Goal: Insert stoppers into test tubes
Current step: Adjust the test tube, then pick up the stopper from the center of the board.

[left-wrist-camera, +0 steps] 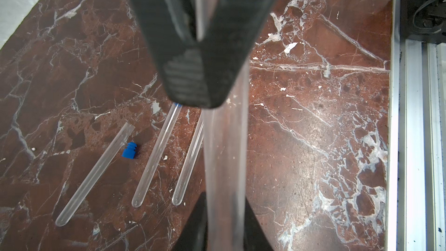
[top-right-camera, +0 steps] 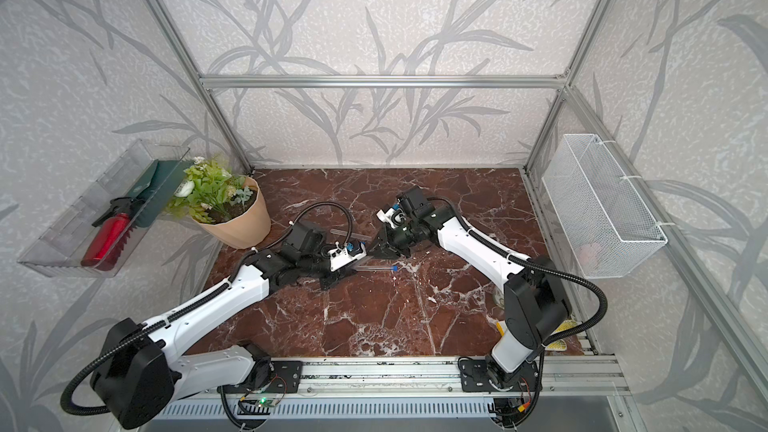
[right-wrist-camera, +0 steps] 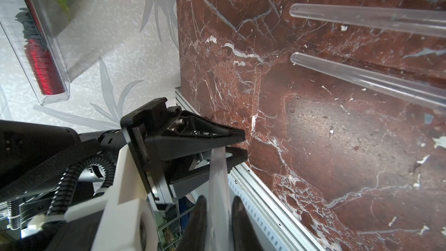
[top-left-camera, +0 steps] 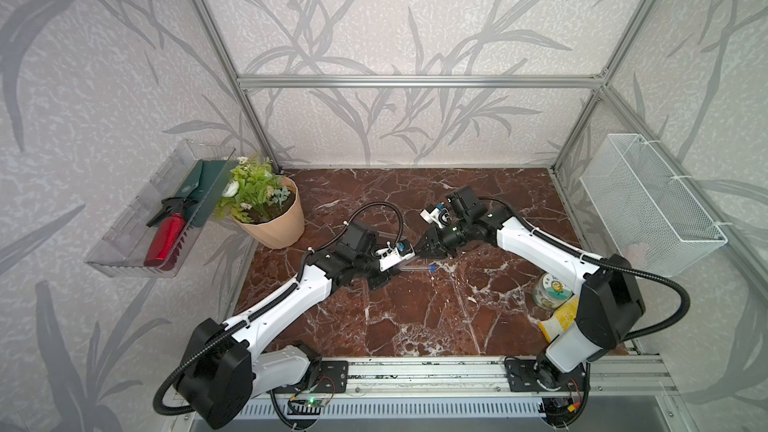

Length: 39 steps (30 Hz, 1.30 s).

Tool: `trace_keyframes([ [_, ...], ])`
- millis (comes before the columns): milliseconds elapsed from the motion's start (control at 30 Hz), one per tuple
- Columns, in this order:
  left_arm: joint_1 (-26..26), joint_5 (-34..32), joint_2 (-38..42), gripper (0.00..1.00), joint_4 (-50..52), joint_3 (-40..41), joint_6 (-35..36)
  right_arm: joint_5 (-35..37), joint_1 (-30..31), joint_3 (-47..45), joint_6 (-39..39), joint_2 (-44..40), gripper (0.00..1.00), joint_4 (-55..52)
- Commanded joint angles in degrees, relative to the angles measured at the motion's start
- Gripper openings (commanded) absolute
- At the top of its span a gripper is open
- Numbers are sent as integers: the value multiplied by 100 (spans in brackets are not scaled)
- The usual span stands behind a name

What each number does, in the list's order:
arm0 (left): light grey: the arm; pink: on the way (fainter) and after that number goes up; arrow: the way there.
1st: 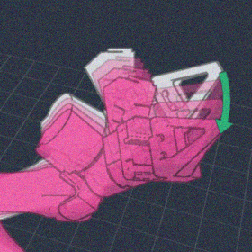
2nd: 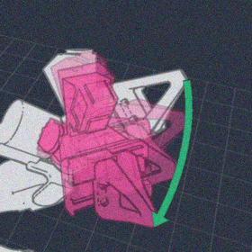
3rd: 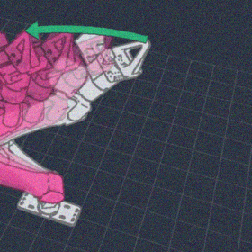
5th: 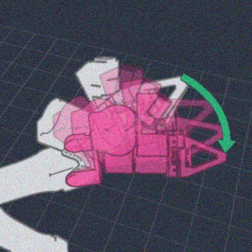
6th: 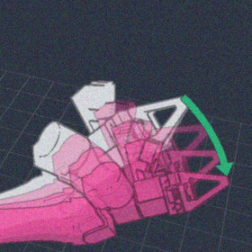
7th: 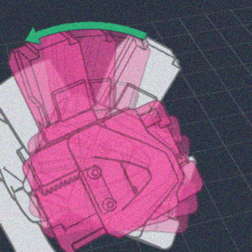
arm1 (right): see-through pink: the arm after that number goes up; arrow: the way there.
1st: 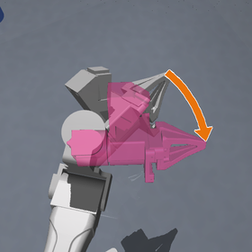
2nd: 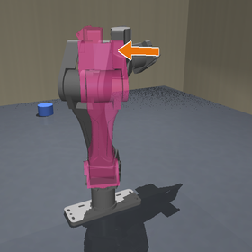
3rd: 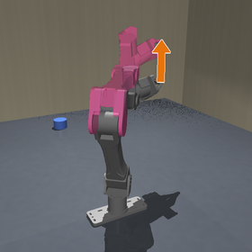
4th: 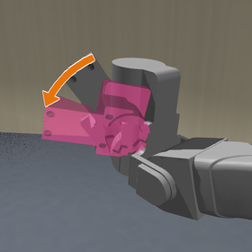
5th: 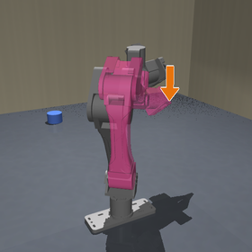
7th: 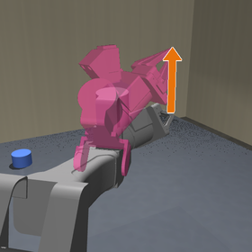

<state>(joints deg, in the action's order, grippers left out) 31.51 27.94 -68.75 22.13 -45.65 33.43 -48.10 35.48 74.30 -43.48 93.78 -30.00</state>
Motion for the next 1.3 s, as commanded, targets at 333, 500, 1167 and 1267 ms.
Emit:
trace_keyframes([
  [333,4,307,178,7,-192,82,75,-44,-62,71,32,-113,16,-60],
  [500,0,141,191,1,-156,47,52,-7,-343,74,202,-368,40,172],
  [1167,-158,-889,-337,0,-170,-76,-67,2743,-973,-1104,10021,-878,52,317],
  [1267,-232,-850,-409,0,-122,-139,-8,2871,-973,-784,10498,-289,51,61],
])
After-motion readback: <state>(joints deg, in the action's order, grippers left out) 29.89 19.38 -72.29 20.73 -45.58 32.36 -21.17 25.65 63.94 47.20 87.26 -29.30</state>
